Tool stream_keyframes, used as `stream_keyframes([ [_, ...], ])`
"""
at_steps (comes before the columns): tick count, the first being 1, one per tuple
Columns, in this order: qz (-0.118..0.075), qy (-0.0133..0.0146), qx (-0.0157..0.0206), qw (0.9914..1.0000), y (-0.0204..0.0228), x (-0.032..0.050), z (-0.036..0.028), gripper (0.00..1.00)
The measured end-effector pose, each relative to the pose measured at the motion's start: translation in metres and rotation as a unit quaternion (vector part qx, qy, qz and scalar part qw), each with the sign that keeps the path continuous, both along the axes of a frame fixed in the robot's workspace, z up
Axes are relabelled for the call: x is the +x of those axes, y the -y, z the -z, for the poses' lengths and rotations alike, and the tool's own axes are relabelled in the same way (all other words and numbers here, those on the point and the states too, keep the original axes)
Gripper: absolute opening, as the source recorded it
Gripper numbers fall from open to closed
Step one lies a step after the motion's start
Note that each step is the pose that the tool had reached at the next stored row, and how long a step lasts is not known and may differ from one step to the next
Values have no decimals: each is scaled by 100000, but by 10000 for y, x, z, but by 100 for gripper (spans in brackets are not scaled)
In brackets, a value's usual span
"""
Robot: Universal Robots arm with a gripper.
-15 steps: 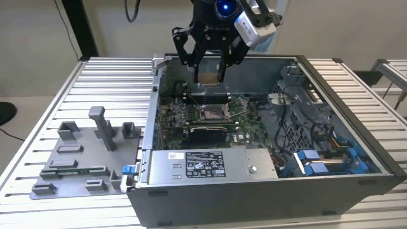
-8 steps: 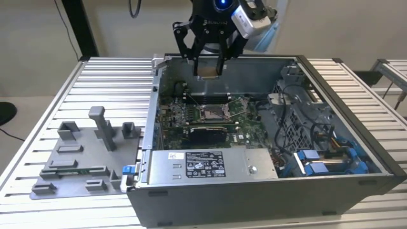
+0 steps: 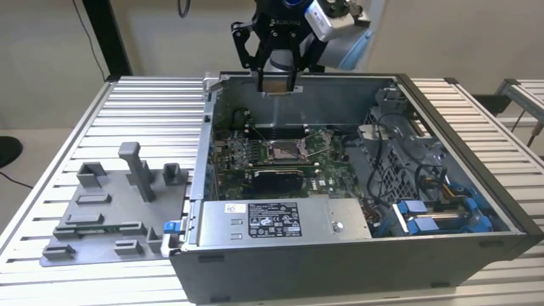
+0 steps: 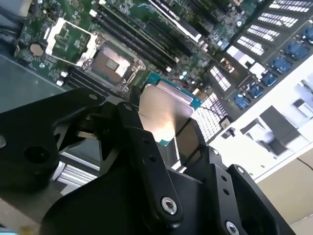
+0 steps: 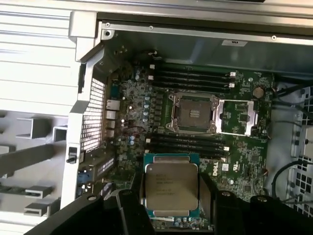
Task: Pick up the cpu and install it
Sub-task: 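Place the cpu into insertion slot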
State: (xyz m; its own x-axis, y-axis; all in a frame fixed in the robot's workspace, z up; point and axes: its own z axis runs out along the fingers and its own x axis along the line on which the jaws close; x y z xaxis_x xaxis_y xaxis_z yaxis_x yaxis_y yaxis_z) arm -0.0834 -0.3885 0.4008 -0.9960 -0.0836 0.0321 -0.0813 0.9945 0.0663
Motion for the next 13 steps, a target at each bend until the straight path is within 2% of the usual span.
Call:
stream_keyframes([
  [9, -8, 46, -110, 100000, -313, 0, 6, 0],
  [11, -51, 100, -283, 100000, -369, -2, 9, 0],
  [13, -198, 200, -512, 99998, -402, -10, 12, 0],
])
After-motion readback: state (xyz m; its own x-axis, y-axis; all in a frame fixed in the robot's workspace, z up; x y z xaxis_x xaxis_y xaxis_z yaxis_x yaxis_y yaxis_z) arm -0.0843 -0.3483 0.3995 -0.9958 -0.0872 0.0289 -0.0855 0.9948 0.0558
